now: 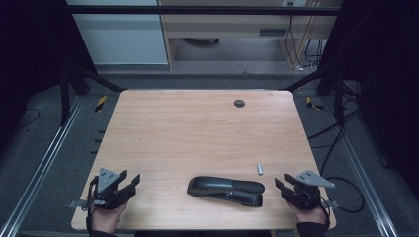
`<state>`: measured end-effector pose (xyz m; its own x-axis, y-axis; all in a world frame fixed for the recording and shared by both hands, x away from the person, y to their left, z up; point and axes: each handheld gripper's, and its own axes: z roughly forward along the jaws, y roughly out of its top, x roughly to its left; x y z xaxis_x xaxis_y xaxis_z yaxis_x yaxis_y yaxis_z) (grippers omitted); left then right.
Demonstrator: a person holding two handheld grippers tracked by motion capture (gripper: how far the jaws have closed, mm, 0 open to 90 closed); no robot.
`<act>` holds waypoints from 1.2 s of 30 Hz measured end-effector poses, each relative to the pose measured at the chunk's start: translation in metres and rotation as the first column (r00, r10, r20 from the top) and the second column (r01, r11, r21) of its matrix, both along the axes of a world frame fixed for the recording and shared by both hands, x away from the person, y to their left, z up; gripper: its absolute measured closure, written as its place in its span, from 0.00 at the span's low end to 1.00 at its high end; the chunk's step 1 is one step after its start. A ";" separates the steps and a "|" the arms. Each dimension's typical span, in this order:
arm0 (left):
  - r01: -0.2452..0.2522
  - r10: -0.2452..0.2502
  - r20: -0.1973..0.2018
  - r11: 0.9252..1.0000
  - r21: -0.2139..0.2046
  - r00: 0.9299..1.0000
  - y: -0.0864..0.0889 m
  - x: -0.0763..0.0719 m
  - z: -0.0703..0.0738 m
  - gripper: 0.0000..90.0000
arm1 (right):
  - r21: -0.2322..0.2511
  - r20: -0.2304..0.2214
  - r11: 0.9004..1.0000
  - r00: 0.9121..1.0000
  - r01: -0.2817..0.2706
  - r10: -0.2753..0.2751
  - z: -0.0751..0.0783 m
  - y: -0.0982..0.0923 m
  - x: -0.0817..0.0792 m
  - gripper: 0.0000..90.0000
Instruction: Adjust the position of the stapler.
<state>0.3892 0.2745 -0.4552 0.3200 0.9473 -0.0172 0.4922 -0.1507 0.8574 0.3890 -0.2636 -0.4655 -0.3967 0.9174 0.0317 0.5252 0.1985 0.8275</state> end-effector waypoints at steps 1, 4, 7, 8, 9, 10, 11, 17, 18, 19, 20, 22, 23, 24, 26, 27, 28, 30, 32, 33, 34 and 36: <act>-0.002 0.002 -0.005 1.000 0.001 1.000 0.000 -0.001 0.000 0.55 | -0.006 0.006 1.000 1.000 -0.009 0.009 0.000 0.002 -0.001 0.66; 0.000 0.000 -0.015 1.000 0.005 1.000 -0.002 -0.002 -0.001 0.57 | 0.003 -0.006 1.000 1.000 -0.029 0.029 0.001 0.006 -0.005 0.69; 0.013 -0.013 -0.018 1.000 0.025 1.000 -0.005 -0.003 -0.002 0.58 | 0.009 -0.018 0.999 0.998 -0.053 0.053 0.000 0.010 -0.008 0.72; 0.019 -0.019 -0.015 0.999 0.026 1.000 -0.006 -0.003 -0.001 0.58 | 0.004 -0.019 0.998 0.998 -0.060 0.060 0.000 0.011 -0.008 0.72; 0.025 -0.024 -0.011 0.999 0.030 1.000 -0.006 -0.003 -0.001 0.59 | 0.003 -0.021 0.997 0.997 -0.072 0.072 -0.001 0.012 -0.009 0.73; 0.027 -0.027 -0.008 0.999 0.036 1.000 -0.007 -0.004 -0.001 0.60 | 0.004 -0.027 0.997 0.996 -0.082 0.082 -0.001 0.014 -0.009 0.74; 0.028 -0.028 -0.012 0.999 0.032 1.000 -0.008 -0.004 -0.001 0.61 | 0.004 -0.032 0.996 0.995 -0.095 0.095 -0.001 0.015 -0.008 0.75; 0.036 -0.035 -0.031 0.999 0.035 0.999 -0.009 -0.003 -0.002 0.63 | 0.016 -0.058 0.989 0.988 -0.145 0.146 -0.004 0.019 -0.011 0.83; 0.036 -0.035 -0.035 0.999 0.032 0.999 -0.009 -0.002 -0.003 0.63 | 0.026 -0.069 0.986 0.984 -0.162 0.163 -0.005 0.020 -0.013 0.86; 0.034 -0.033 -0.035 0.999 0.035 0.999 -0.009 -0.002 -0.003 0.63 | 0.033 -0.073 0.985 0.983 -0.169 0.171 -0.006 0.021 -0.014 0.88; 0.034 -0.033 -0.035 0.999 0.035 0.999 -0.009 -0.002 -0.003 0.63 | 0.033 -0.073 0.985 0.983 -0.169 0.171 -0.006 0.021 -0.014 0.88; 0.033 -0.032 -0.035 0.999 0.038 0.999 -0.010 -0.003 -0.003 0.63 | 0.033 -0.083 0.981 0.978 -0.192 0.194 -0.007 0.023 -0.015 0.92; 0.035 -0.034 -0.033 0.999 0.040 0.999 -0.010 -0.002 -0.003 0.64 | 0.030 -0.082 0.979 0.975 -0.203 0.204 -0.007 0.024 -0.016 0.94; 0.040 -0.038 -0.040 0.998 0.040 0.998 -0.011 -0.002 -0.003 0.64 | 0.035 -0.092 0.975 0.971 -0.220 0.222 -0.007 0.027 -0.018 0.98; 0.045 -0.043 -0.041 0.998 0.046 0.998 -0.011 -0.002 -0.003 0.65 | 0.039 -0.096 0.973 0.968 -0.229 0.232 -0.007 0.028 -0.019 1.00; 0.049 -0.047 -0.046 0.997 0.053 0.998 -0.012 -0.002 -0.003 0.65 | 0.040 -0.099 0.971 0.966 -0.236 0.239 -0.007 0.030 -0.020 1.00; 0.055 -0.051 -0.052 0.997 0.062 0.997 -0.012 -0.001 -0.003 0.67 | 0.050 -0.103 0.966 0.960 -0.255 0.259 -0.008 0.033 -0.020 1.00; 0.055 -0.052 -0.057 0.997 0.058 0.997 -0.013 -0.001 -0.004 0.69 | 0.063 -0.112 0.962 0.956 -0.267 0.273 -0.010 0.035 -0.021 1.00; 0.056 -0.053 -0.056 0.997 0.060 0.997 -0.014 -0.002 -0.004 0.71 | 0.070 -0.117 0.958 0.952 -0.278 0.284 -0.011 0.037 -0.021 1.00; 0.058 -0.055 -0.056 0.996 0.062 0.997 -0.014 -0.002 -0.003 0.72 | 0.076 -0.116 0.956 0.950 -0.284 0.291 -0.012 0.038 -0.022 1.00; 0.057 -0.054 -0.056 0.996 0.061 0.997 -0.015 -0.002 -0.003 0.74 | 0.075 -0.119 0.953 0.946 -0.293 0.300 -0.013 0.039 -0.022 1.00; 0.058 -0.055 -0.057 0.996 0.064 0.997 -0.015 -0.002 -0.004 0.75 | 0.080 -0.125 0.953 0.945 -0.293 0.301 -0.014 0.041 -0.022 1.00</act>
<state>0.3874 0.2594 -0.4588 0.3733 0.9274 0.0254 0.5273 -0.2346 0.8167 0.3669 -0.2223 -0.4794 -0.6395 0.7532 0.1541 0.5566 0.3154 0.7686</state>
